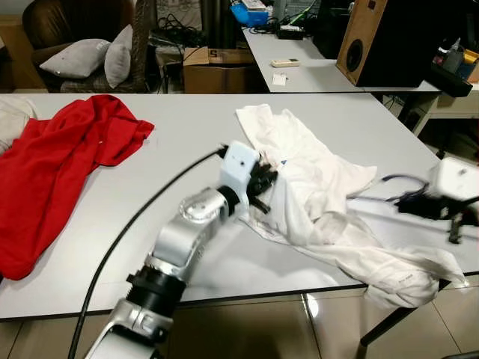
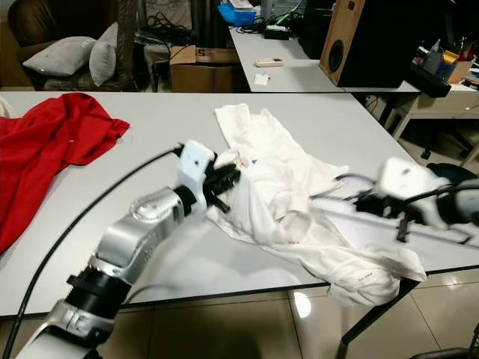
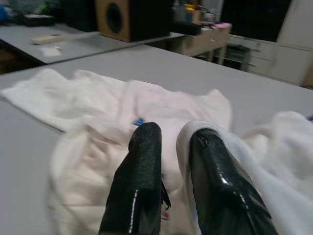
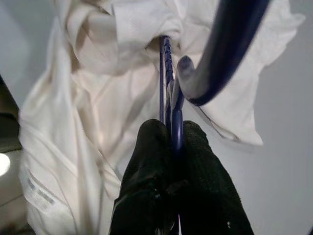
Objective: Hang hanger
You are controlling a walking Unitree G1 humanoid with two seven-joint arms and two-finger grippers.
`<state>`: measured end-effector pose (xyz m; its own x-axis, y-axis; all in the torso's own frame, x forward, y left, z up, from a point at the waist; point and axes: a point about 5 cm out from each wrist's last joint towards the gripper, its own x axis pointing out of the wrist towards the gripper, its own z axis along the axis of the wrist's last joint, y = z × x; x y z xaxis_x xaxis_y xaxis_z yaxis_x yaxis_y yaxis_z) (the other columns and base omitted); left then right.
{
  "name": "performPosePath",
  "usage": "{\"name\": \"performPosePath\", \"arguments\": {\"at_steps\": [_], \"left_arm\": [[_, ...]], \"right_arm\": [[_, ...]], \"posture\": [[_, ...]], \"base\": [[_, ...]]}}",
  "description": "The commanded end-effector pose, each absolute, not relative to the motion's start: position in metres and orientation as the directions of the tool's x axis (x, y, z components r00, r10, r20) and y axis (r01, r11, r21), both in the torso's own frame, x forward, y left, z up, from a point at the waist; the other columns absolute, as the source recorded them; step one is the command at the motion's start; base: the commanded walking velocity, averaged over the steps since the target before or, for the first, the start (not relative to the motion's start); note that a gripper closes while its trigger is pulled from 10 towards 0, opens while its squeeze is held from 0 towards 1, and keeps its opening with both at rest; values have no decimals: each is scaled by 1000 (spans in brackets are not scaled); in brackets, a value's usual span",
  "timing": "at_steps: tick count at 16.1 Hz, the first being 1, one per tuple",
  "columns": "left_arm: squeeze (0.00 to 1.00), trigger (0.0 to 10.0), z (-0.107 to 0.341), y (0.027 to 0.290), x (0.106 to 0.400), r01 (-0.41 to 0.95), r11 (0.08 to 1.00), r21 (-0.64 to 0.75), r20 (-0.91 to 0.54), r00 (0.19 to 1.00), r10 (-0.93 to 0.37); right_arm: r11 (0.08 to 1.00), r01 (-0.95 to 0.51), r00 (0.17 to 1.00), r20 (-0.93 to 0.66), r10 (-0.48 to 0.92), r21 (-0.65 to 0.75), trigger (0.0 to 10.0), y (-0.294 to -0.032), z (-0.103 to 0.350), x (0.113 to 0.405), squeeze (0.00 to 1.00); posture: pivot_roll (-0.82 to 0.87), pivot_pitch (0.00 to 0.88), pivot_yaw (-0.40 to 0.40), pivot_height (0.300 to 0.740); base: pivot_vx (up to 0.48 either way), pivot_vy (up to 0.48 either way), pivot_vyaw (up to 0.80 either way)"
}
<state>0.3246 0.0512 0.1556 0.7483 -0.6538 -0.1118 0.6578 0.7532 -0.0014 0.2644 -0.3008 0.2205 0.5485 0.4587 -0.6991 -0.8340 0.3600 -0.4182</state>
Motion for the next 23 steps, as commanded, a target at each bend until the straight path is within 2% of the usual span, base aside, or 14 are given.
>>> {"name": "performPosePath", "arguments": {"at_steps": [1,5,6,8,9,12,14,15,16,18,20,21,23], "left_arm": [[1000,10000,158,60,332,615,788,22,-110,785,-610],[1000,10000,157,75,339,575,817,27,-121,814,-569],[1000,10000,155,76,336,620,784,12,-133,778,-614],[1000,10000,156,71,317,807,591,-21,-174,579,-797],[1000,10000,157,74,312,846,534,-18,-192,521,-832],[1000,10000,162,87,314,872,489,-6,-211,477,-853],[1000,10000,173,95,303,930,365,-34,-183,353,-918],[1000,10000,176,96,300,940,339,-39,-174,328,-928],[1000,10000,175,101,290,969,245,-18,-246,234,-941],[1000,10000,169,112,283,986,169,-5,-372,155,-915],[1000,10000,169,120,278,989,146,-9,-404,130,-906],[1000,10000,170,126,275,990,139,-24,-409,118,-905],[1000,10000,175,140,270,978,206,-37,-356,179,-917]], "right_arm": [[361,-832,552,-693,464,-421,10000,-306,234,262,0],[371,-842,533,-715,453,-392,10000,-320,254,253,0],[387,-831,548,-706,448,-399,10000,-328,264,251,0],[412,-818,568,-677,468,-402,10000,-336,284,247,0],[422,-819,567,-663,489,-389,10000,-337,290,245,0],[450,-801,591,-647,482,-396,10000,-347,301,241,0],[495,-726,686,-552,474,-477,10000,-352,307,249,0],[510,-719,694,-531,486,-473,10000,-349,305,252,0],[495,-748,663,-541,518,-443,10000,-339,294,254,0],[529,-726,687,-488,538,-440,10000,-328,284,263,0],[580,-701,713,-386,585,-415,10000,-313,279,272,0],[637,-668,743,-317,589,-384,10000,-305,275,278,0],[730,-598,801,-220,557,-331,10000,-285,259,288,0]], "posture": [[-19,0,-11,740],[-18,0,-9,740],[-20,0,-8,740],[-22,0,-7,740],[-24,0,-9,740],[-27,0,-12,740],[-26,0,-19,740],[-26,0,-19,740],[-20,0,-27,740],[-16,0,-33,740],[-13,0,-34,740],[-13,0,-34,740],[7,0,-27,740]], "base": [[0,0,0],[0,0,0],[0,0,0],[0,0,0],[0,0,0],[0,0,0],[0,0,0],[0,0,0],[0,0,0],[0,0,0],[0,0,0],[0,0,0],[0,0,0]]}}
